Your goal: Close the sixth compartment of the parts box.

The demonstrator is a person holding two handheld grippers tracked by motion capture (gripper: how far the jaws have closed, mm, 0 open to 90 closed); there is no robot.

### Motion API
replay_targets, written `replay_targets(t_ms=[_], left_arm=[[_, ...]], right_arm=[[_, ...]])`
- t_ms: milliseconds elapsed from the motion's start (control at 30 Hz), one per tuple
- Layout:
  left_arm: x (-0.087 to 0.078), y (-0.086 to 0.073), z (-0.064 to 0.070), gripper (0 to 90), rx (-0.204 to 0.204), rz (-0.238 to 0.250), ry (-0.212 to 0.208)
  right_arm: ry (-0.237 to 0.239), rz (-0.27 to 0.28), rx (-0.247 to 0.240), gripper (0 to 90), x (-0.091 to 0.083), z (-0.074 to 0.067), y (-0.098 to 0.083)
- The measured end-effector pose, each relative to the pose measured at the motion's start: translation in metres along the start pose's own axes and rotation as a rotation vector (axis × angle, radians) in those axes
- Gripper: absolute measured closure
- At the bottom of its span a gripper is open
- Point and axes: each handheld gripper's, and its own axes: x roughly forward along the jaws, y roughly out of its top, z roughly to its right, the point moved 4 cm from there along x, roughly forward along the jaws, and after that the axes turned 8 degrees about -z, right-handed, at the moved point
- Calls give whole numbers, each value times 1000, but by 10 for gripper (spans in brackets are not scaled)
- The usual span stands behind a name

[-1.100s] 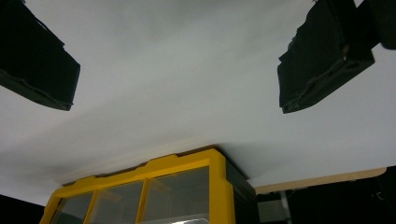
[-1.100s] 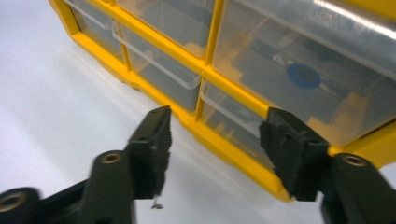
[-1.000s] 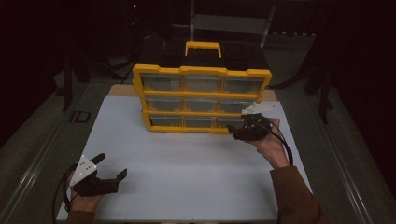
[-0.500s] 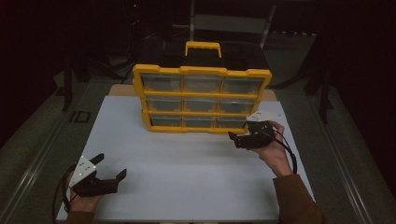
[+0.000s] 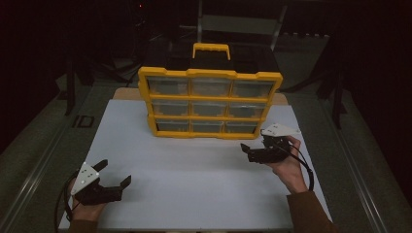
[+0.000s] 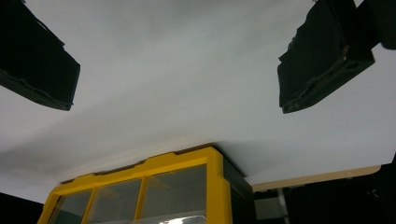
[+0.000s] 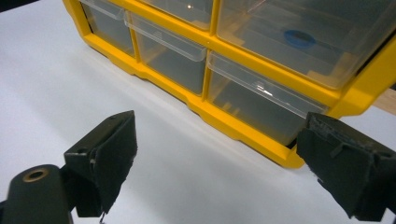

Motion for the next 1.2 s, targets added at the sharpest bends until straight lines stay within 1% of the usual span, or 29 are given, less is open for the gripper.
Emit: replay_targets(t_ms=[167, 267, 433, 533, 700, 1033, 1067, 1100, 1200], left_arm=[[-1, 0, 0, 0, 0, 1, 2], [-1, 0, 0, 0, 1, 1, 3], [-2, 0, -1, 0, 0, 2, 6], [-2, 0, 0, 0, 1, 2, 6], [-2, 0, -1, 0, -1, 2, 7], [-3, 0, -1, 0, -2, 5, 8], [-3, 0, -1, 0, -2, 6, 9], [-3, 0, -1, 0, -3, 6, 10], [-3, 0, -1, 0, -2, 7, 12]], right_arm=[[4, 9, 3, 108, -4, -4, -7], [5, 14, -9, 106, -5, -6, -11], [10, 25, -11, 105, -8, -11, -18], [-2, 31, -13, 105, -10, -12, -23], [-11, 35, 9, 105, -15, -11, -32], [-28, 48, 10, 105, -22, -12, -44], [-32, 49, 14, 105, -23, -12, -46], [-33, 53, 29, 105, -24, -11, -50], [-37, 65, 42, 105, -26, -9, -57]])
